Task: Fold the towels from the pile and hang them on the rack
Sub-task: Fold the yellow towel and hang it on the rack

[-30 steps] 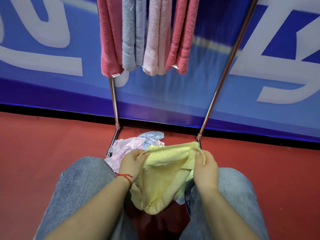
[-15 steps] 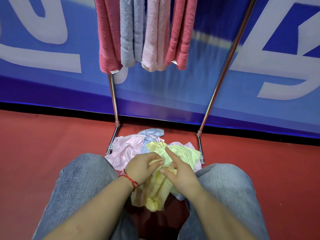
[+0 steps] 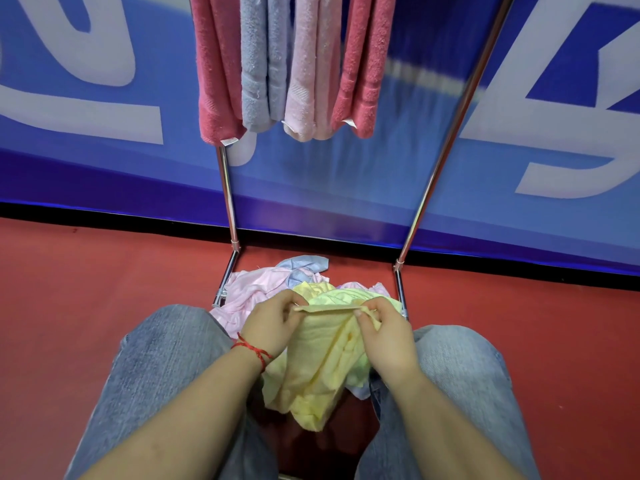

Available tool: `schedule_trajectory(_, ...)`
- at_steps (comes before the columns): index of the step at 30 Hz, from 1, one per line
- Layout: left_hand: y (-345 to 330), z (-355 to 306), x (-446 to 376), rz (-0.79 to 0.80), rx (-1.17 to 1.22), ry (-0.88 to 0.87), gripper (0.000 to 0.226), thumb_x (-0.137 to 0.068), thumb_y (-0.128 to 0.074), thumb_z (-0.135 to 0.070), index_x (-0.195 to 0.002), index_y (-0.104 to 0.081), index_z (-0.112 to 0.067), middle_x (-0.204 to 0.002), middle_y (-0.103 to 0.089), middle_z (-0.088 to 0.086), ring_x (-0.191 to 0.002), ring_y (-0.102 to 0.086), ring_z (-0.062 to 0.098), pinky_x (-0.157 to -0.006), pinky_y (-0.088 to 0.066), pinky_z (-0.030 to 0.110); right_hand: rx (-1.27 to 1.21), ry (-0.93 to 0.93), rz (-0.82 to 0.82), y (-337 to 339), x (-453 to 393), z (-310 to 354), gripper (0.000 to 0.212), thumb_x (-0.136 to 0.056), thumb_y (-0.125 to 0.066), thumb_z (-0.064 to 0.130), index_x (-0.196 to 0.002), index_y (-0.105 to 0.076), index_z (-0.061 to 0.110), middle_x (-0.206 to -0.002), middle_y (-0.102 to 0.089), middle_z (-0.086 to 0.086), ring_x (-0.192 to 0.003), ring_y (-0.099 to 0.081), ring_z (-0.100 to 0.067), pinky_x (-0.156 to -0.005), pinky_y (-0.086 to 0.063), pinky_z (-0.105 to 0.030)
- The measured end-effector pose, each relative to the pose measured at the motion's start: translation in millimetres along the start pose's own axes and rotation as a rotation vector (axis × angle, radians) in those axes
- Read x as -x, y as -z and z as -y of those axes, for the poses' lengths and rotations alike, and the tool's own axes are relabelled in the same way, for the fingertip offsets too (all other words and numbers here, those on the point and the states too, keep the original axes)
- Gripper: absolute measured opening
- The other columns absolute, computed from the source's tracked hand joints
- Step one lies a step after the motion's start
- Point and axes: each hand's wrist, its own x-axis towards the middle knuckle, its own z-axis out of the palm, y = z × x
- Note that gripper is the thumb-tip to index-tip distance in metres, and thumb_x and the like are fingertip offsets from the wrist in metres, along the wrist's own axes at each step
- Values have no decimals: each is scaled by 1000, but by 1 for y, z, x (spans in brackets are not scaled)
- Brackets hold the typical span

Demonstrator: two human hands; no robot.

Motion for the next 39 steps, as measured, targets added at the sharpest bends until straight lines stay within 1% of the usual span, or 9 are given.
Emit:
schedule_trajectory(5, 3, -3, -2, -18, 411, 113, 11, -86, -64, -10, -77, -64, -16, -55, -58, -7, -50, -53, -1, -62, -46, 14, -103, -105, -69, 2, -6, -8, 19, -92, -56, 26, -106, -59, 13, -110, -63, 0, -108, -51, -9, -83, -35, -22)
schedule_trajectory(9, 0, -4, -3, 92, 583, 180, 13, -87, -61, -8, -75, -62, -11, -57, -59, -2, -54, -55, 7, -64, -49, 23, -175, -137, -76, 0, -8, -10, 24, -90, -61, 25, -108, -61, 9, -113, -63, -1, -109, -51, -10, -87, -34, -20)
schedule_trajectory(16, -9, 1, -1, 215, 510, 189, 41, -64, -83, -36, -69, -50, -10, -63, -40, 8, -62, -35, 19, -60, -31, 28, -225, -159, -48, -2, -10, -11, 26, -89, -61, 25, -110, -62, 8, -114, -63, -2, -113, -53, -14, -90, -36, -20)
schedule_trajectory(19, -8, -1, 0, 225, 510, 172, 25, -75, -76, -26, -71, -60, -7, -69, -47, 11, -66, -41, 20, -63, -36, 26, -254, -172, -54, -3, -10, -13, 21, -87, -64, 23, -105, -63, 10, -111, -64, -1, -112, -53, -13, -90, -37, -21)
schedule_trajectory(24, -4, 1, -4, 2, 602, 231, 22, -88, -61, -13, -70, -66, -2, -60, -63, -3, -58, -58, 6, -68, -52, 22, -366, -262, -53, -3, -10, -12, 17, -85, -68, 18, -100, -62, 12, -105, -62, 2, -100, -55, -10, -88, -49, -31)
schedule_trajectory(27, 1, 12, -10, -123, 587, 306, 31, -80, -68, -31, -78, -67, 0, -80, -65, 7, -77, -60, 18, -88, -51, 41, -457, -338, -54, -1, -12, -13, 24, -85, -67, 12, -108, -59, 7, -97, -62, -5, -77, -62, -15, -70, -54, -25)
schedule_trajectory(30, 5, 23, -13, -225, 624, 435, 28, -71, -72, -39, -75, -68, -12, -93, -69, 9, -88, -64, 26, -95, -48, 44, -462, -380, -41, 1, -14, -14, 28, -91, -60, 12, -118, -57, 5, -101, -61, -8, -65, -61, -13, -72, -53, -24)
schedule_trajectory(34, 5, 19, -13, -254, 828, 524, 27, -79, -72, -23, -59, -58, -13, -45, -59, -7, -56, -56, 13, -70, -48, 25, -468, -471, 36, -3, -14, -13, 28, -96, -49, 13, -123, -54, 7, -90, -60, -5, -64, -57, -15, -72, -54, -28)
schedule_trajectory(39, -6, 2, -8, -80, 754, 360, 24, -88, -61, -16, -65, -66, -12, -56, -65, -6, -60, -60, 12, -72, -50, 23, -537, -430, 242, -8, -7, -1, 25, -98, -43, 10, -116, -59, 13, -100, -56, -8, -66, -59, -14, -70, -57, -26)
